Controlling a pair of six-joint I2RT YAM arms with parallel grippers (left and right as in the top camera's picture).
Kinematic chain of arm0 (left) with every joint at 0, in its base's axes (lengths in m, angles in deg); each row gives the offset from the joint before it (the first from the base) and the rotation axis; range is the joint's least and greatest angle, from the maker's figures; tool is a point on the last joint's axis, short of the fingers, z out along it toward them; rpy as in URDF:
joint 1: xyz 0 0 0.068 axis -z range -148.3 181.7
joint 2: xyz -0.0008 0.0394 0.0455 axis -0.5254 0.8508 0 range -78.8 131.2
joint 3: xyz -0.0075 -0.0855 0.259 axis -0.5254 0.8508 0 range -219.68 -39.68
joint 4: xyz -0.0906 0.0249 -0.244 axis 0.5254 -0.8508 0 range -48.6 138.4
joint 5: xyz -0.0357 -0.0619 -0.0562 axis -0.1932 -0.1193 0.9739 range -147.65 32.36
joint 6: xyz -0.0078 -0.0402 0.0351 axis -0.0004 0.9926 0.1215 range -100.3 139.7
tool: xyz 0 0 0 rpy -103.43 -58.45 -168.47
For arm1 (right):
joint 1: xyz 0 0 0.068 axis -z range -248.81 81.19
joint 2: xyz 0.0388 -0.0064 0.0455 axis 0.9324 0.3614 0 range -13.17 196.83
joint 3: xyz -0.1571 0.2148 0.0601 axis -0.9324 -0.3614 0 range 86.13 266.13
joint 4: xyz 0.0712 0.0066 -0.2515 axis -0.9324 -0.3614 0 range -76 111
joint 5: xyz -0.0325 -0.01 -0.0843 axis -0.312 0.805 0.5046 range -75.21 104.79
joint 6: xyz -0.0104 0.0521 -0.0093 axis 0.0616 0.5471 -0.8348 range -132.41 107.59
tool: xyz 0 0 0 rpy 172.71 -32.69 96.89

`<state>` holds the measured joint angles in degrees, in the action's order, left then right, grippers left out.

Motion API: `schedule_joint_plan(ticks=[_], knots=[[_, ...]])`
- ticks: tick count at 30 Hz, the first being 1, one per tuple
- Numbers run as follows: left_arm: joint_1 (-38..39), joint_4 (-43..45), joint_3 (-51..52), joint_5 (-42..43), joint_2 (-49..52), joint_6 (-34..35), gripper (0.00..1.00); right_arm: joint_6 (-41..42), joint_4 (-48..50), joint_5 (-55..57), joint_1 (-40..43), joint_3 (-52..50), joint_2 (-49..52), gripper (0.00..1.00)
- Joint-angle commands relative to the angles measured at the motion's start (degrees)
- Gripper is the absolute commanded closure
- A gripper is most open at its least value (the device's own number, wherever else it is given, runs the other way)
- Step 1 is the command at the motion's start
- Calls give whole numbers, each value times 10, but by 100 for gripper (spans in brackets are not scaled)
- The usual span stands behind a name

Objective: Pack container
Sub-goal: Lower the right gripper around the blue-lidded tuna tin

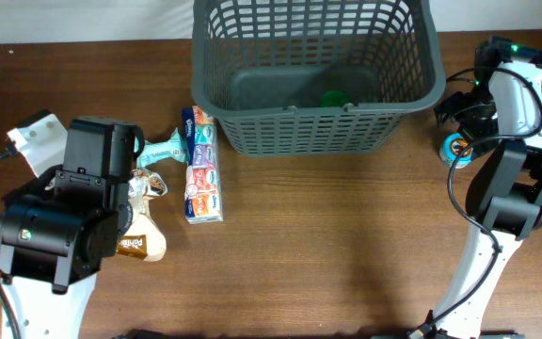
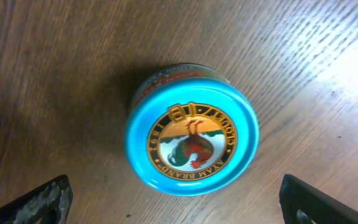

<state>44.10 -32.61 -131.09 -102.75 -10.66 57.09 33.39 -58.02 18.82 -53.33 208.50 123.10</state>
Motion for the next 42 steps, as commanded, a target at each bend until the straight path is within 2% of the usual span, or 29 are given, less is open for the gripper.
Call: schedule_joint_plan(ticks=[1, 30, 42], knots=[[-3, -1, -6, -12, 0, 8, 0, -3, -3, 23, 0, -2, 2, 1], [-3, -1, -6, -12, 0, 8, 0, -6, 17, 38, 1, -2, 31, 1], [-3, -1, -6, -12, 0, 8, 1, -6, 21, 42, 25, -2, 31, 1]])
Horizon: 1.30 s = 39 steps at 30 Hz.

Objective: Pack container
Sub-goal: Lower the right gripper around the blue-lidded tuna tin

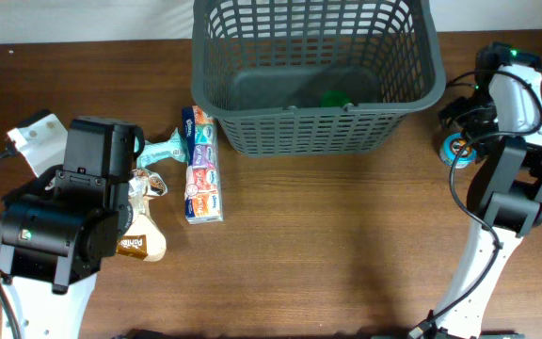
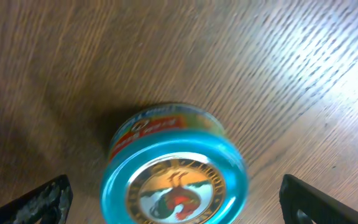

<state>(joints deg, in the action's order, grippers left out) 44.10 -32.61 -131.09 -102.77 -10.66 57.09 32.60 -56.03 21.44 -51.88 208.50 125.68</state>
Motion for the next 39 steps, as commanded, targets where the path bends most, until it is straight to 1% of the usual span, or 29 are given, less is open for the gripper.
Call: schedule_joint_plan(ticks=[1, 31, 39], knots=[[-3, -1, -6, -12, 0, 8, 0, 2, 1, 15, 11, -2, 5, 1], [-3, -1, -6, -12, 0, 8, 0, 2, 5, 11, 10, -3, 11, 1], [-3, -1, -6, -12, 0, 8, 1, -13, 9, -1, 3, -8, 22, 1]])
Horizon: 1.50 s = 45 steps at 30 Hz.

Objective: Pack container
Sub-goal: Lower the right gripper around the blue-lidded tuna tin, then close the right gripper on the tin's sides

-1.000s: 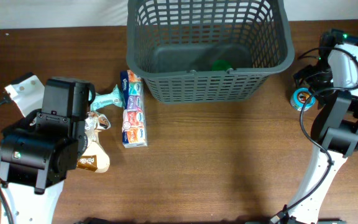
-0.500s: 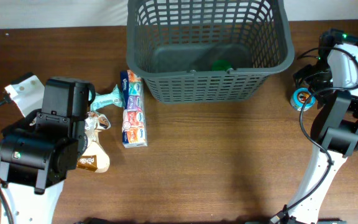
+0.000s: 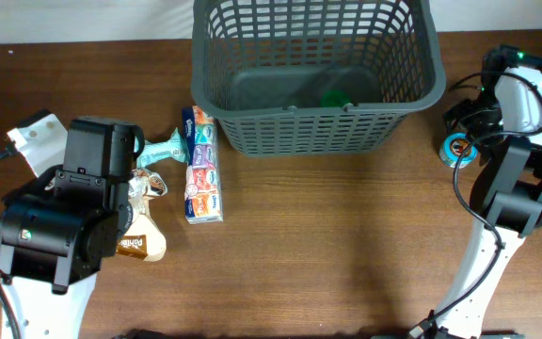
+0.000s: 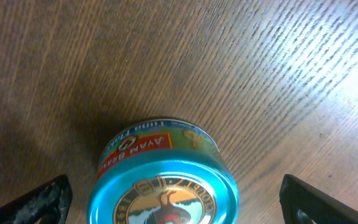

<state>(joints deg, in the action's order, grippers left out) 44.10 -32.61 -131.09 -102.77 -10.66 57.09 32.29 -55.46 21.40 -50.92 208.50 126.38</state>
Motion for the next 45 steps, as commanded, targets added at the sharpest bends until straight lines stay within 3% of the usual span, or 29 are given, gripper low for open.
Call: schedule_joint_plan(ticks=[1, 45], knots=[[-3, -1, -6, -12, 0, 8, 0, -10, 5, 0, -8, -9, 15, 1], [-3, -1, -6, -12, 0, 8, 0, -30, 58, -1, -21, -52, 15, 1]])
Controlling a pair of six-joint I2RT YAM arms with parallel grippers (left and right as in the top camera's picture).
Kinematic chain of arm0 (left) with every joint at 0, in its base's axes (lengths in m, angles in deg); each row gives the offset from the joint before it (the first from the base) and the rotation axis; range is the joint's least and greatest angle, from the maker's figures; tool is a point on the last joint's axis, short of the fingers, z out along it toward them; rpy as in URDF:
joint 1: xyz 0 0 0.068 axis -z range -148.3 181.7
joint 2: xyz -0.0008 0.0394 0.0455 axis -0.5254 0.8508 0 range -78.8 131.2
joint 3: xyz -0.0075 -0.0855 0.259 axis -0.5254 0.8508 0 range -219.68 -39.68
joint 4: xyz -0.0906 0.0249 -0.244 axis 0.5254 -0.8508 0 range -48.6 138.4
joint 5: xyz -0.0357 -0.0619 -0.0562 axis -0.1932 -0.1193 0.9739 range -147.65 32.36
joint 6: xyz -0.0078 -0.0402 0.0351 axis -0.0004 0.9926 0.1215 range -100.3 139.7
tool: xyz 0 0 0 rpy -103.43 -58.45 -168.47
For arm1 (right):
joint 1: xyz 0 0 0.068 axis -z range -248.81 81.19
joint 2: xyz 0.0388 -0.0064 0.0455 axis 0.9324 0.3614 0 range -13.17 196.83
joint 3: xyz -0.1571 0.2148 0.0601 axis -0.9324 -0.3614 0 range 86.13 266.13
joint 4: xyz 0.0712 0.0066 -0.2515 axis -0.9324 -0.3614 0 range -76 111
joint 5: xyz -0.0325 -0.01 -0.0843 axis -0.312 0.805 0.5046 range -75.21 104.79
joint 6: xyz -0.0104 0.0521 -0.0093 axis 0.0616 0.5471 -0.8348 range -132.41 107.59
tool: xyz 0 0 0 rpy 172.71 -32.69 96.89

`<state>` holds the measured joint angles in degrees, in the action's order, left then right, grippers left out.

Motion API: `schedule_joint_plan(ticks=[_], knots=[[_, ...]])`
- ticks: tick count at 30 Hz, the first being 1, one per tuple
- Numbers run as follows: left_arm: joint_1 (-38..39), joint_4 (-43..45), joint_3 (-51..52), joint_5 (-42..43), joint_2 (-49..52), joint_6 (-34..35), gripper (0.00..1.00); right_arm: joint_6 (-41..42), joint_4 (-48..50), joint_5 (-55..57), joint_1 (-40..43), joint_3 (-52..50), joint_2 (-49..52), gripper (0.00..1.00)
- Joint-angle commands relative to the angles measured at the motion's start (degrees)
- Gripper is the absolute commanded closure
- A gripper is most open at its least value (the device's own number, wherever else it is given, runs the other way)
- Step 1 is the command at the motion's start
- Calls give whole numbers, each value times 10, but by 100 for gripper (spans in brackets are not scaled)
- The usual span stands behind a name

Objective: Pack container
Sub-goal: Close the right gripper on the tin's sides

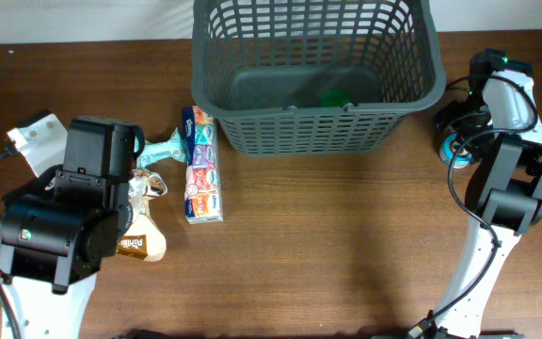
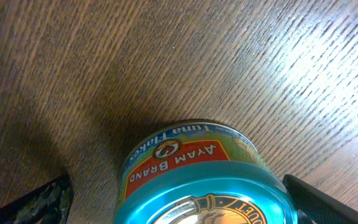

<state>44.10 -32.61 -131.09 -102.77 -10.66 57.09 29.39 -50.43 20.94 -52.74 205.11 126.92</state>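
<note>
A tuna can [image 2: 201,177] with a blue lid and a red "Ayam Brand" label stands on the wooden table, right of the grey basket [image 1: 252,56]. My right gripper [image 2: 179,211] is open and low over the can. One finger [image 2: 42,202] stands clear on the can's left and the other finger [image 2: 328,202] is close by its right edge. From overhead the can [image 1: 450,146] shows only partly under the right wrist. A green item [image 1: 335,97] lies in the basket. The left arm [image 1: 83,198] rests at the left with its fingers hidden.
Beside the left arm lie a strip of tissue packs [image 1: 201,165], a teal-wrapped item [image 1: 163,148] and a tan snack bag [image 1: 144,240]. The basket's right wall [image 1: 431,66] stands close to the right wrist.
In the wrist view the can has grown larger and sits further right, filling the space between the still-open fingers. From overhead the right wrist has shifted a little left toward the basket.
At first my right gripper was open above the can, whose lid showed whole in mid view. At the two later moments the can sat lower in the view with its side label showing. Now the open fingers flank it closely. The left arm has stayed still.
</note>
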Motion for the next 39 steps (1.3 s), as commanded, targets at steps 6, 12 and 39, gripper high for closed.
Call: schedule_joint_plan(ticks=[6, 12, 39], knots=[[-3, -1, -6, -12, 0, 8, 0, -1, 19, 3, -3, -31, 10, 1], [-3, -1, -6, -12, 0, 8, 0, -26, 40, -22, -3, -49, 10, 1], [-3, -1, -6, -12, 0, 8, 0, -26, 53, -33, -3, -49, 10, 1]])
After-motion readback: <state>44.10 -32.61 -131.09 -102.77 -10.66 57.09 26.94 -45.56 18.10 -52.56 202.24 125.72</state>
